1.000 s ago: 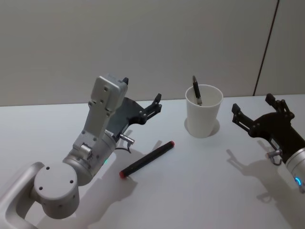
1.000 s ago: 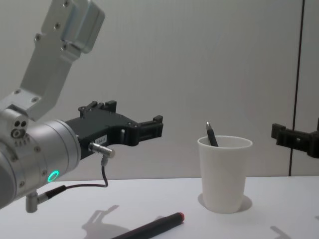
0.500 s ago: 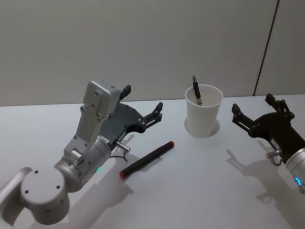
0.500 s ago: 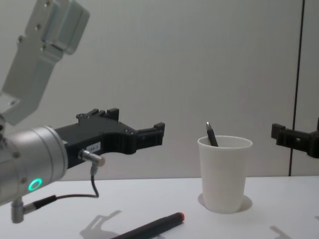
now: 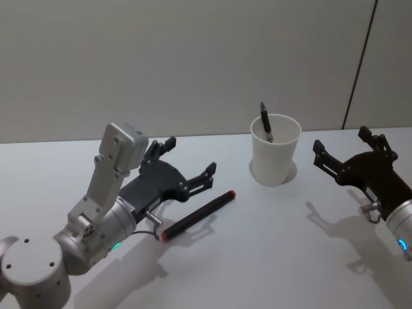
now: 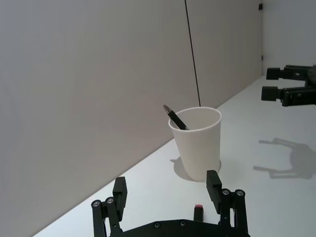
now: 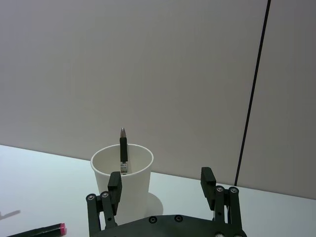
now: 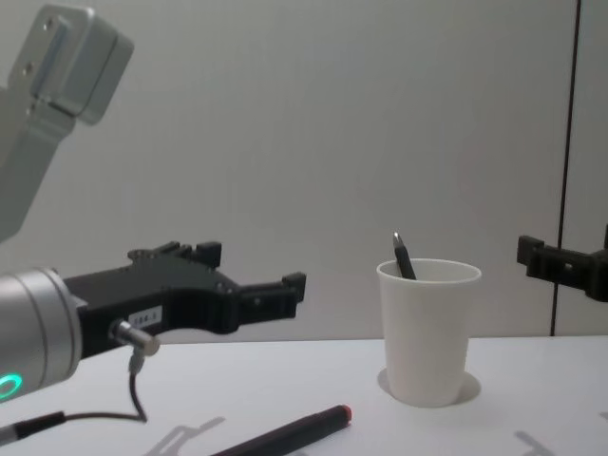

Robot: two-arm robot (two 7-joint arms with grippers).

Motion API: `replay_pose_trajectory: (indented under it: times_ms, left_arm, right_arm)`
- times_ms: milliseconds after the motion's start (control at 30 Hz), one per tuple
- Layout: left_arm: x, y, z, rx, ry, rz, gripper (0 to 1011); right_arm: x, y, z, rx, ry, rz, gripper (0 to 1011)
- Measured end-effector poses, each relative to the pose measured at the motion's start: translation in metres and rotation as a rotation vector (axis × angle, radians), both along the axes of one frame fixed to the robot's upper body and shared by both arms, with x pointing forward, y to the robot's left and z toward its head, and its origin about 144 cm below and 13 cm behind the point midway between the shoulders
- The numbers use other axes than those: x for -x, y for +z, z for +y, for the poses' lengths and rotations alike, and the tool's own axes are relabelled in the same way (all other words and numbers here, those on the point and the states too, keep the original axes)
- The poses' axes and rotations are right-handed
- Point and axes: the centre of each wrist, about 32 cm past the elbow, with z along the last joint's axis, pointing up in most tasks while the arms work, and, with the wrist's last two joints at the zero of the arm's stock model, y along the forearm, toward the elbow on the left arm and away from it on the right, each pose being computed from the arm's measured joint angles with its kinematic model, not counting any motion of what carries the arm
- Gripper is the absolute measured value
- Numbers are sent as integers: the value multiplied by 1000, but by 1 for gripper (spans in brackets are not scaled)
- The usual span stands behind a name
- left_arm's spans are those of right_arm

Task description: Place the pen into the pen holder.

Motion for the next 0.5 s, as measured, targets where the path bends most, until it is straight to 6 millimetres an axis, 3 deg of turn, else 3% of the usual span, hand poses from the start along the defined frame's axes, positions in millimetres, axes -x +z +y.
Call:
replay_pose_trajectory:
  times_ms: [500]
  left_arm:
    - [3, 3, 16, -69, -82, 148, 1001]
  right_arm:
    - [0, 0, 0, 0, 0, 0, 1001]
